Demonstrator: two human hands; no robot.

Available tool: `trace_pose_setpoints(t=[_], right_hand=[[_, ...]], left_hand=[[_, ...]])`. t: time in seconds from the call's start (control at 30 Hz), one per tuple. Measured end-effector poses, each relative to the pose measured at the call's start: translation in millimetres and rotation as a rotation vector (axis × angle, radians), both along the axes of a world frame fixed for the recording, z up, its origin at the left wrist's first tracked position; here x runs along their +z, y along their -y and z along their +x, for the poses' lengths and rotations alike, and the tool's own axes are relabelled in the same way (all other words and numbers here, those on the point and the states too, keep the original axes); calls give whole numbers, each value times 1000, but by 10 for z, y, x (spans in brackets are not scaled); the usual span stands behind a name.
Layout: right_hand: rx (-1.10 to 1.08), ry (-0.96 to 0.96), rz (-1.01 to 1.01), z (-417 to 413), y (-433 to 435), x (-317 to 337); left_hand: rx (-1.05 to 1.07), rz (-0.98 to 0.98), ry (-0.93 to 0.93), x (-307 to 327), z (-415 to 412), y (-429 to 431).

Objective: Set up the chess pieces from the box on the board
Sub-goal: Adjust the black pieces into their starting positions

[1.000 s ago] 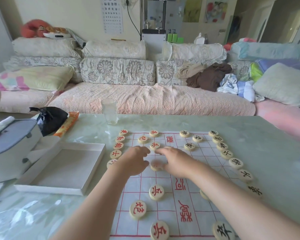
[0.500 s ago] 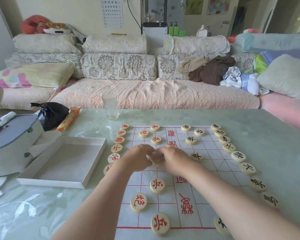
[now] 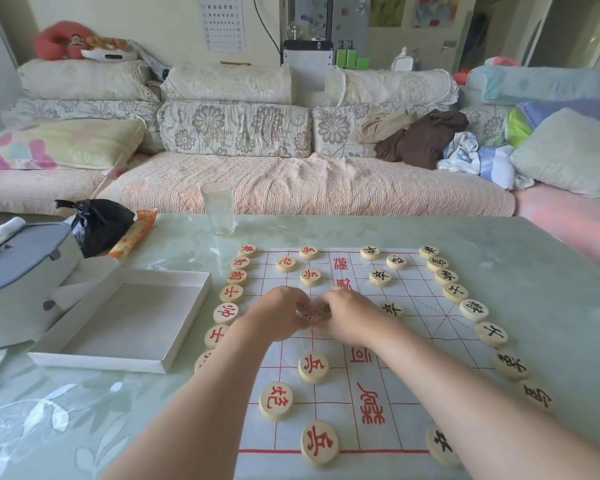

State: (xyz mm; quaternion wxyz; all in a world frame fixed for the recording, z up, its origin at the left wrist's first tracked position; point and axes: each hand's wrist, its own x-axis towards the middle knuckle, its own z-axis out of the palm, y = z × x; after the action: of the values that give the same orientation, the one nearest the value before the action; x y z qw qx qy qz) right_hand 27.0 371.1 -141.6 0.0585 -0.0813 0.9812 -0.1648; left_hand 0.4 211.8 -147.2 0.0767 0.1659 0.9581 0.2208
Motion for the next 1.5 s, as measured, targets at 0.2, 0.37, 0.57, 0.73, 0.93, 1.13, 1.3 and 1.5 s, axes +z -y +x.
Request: trace_pose_setpoints(t=[0.2, 0.37, 0.57, 0.73, 0.93, 1.13, 1.3, 1.5], right_hand=[[-21, 36, -25, 20, -55, 56], [-100, -40, -127, 170, -380, 331], [-155, -18, -152, 664, -881, 465], [-164, 54, -49, 1086, -1111, 309], [-150, 47, -80, 1221, -1254, 247], [-195, 1, -1, 1126, -1128, 180], [-134, -7, -90, 1072, -1128, 168], [-184, 58, 94, 1019, -1195, 112]], left_hand=[[22, -2, 53, 58, 13, 3], [58, 27, -72, 270, 99, -121], [-102, 81, -135, 432, 480, -534], [-197, 49, -7, 303, 783, -870], [-219, 15, 61, 132, 954, -1124], [-171, 12, -28, 100, 995, -1145], [-164, 9, 23, 71, 961, -1091], [-171, 20, 44, 13, 938, -1148]])
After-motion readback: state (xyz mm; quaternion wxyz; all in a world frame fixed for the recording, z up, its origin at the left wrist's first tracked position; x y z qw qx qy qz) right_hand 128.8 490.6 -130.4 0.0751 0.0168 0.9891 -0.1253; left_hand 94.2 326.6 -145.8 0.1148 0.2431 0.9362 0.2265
